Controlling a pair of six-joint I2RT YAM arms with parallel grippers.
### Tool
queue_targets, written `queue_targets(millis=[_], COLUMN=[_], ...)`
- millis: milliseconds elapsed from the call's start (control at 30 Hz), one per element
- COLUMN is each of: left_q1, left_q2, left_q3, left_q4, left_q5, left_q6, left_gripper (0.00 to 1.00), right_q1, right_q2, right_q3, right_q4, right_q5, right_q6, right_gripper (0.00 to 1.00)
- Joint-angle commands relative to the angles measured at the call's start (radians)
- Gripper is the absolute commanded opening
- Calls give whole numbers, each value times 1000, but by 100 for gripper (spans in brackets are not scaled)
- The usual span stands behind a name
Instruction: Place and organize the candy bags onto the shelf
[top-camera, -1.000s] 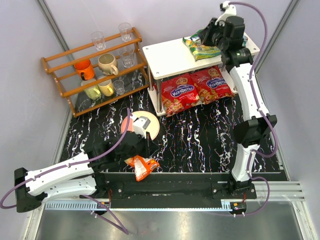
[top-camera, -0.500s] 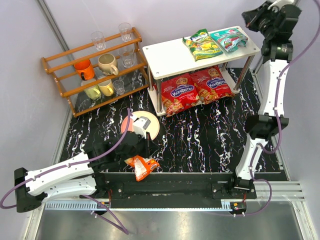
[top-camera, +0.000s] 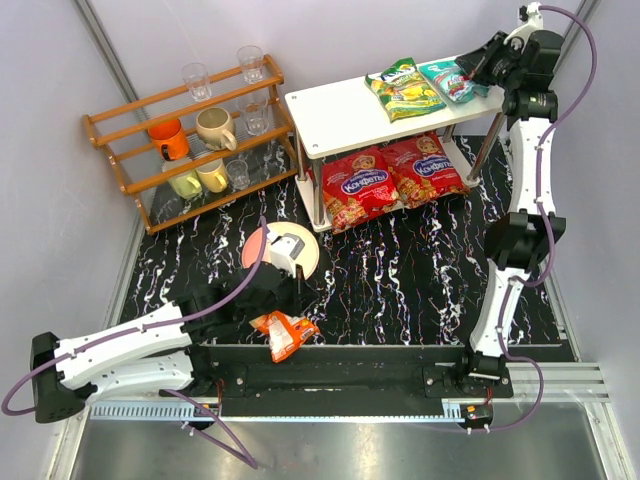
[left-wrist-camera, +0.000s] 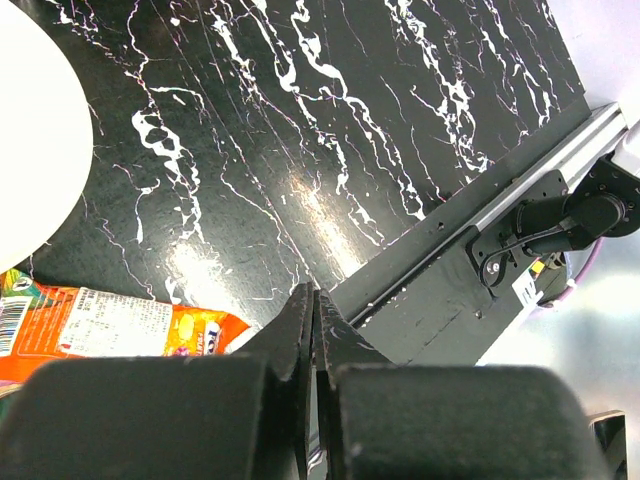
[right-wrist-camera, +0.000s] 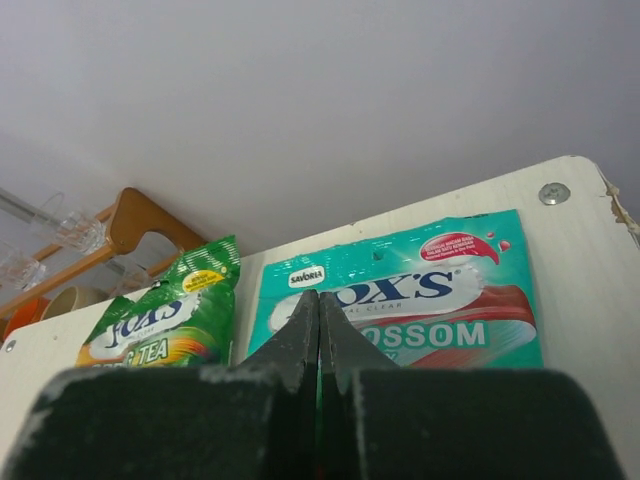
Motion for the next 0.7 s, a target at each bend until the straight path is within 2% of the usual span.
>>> queue_targets(millis=[0,200,367,500,667], left_q1=[4,7,5,7,7], left_q2=[8,14,17,16,-2], left_q3=[-6,-24,-32,-40,-49], left_q4=[56,80,88,92,82], left_q5=[12,35,44,53,47], left_q6=[-2,-14,-21,-22,-24], left_gripper=[1,0,0,0,0], right_q1=[14,39,101,114,114], right_q2=[-100,-175,-190,-161,-115], right_q3=[-147,-322,-387,-378,-249], right_q4=[0,5,-15,-24,-95], right_q5=[21,205,403,454,460], right_q6=[-92,-264,-445,-453,-430], right_gripper=[0,0,0,0,0])
